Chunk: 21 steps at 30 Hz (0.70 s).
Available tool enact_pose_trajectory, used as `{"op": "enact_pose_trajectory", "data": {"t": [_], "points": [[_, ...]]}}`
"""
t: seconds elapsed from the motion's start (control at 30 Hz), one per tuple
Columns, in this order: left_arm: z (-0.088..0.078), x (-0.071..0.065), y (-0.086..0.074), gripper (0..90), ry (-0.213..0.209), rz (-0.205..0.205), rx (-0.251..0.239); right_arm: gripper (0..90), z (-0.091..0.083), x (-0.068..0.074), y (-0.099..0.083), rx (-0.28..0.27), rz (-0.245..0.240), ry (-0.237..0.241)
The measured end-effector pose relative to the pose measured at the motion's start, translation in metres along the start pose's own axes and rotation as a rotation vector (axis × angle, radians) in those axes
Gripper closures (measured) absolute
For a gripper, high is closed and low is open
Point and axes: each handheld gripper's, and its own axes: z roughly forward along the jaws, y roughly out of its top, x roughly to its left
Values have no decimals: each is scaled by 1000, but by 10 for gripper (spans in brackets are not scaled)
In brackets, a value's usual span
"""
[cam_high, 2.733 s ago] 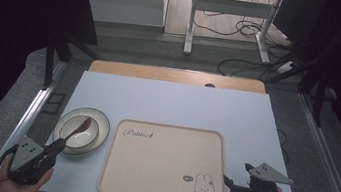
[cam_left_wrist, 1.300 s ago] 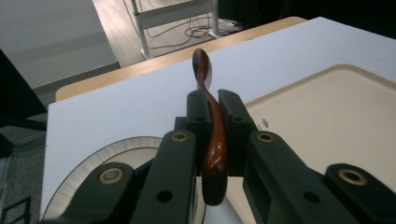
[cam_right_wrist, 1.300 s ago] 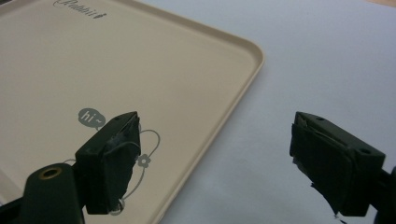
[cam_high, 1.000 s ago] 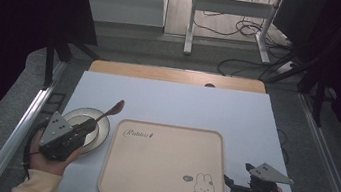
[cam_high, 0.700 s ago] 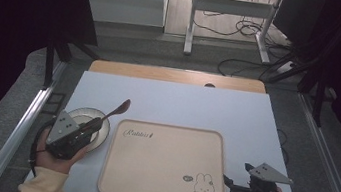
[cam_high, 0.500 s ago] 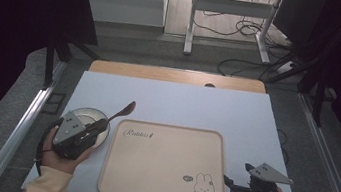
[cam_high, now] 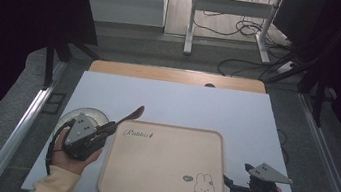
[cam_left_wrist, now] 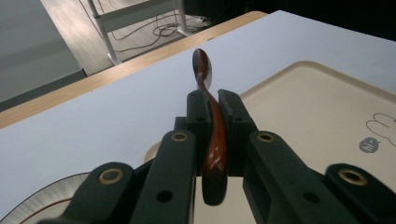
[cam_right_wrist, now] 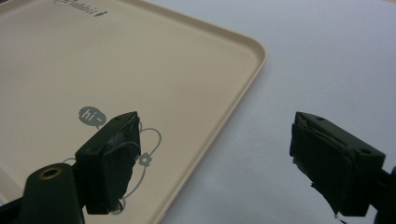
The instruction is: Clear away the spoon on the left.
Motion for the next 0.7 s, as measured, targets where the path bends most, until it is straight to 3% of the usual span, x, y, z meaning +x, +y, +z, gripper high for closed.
{"op": "enact_pose_trajectory", "data": {"t": [0.7], "points": [[12, -14, -13, 842, -41, 27, 53, 166, 0, 0, -1, 6, -6, 0]]}}
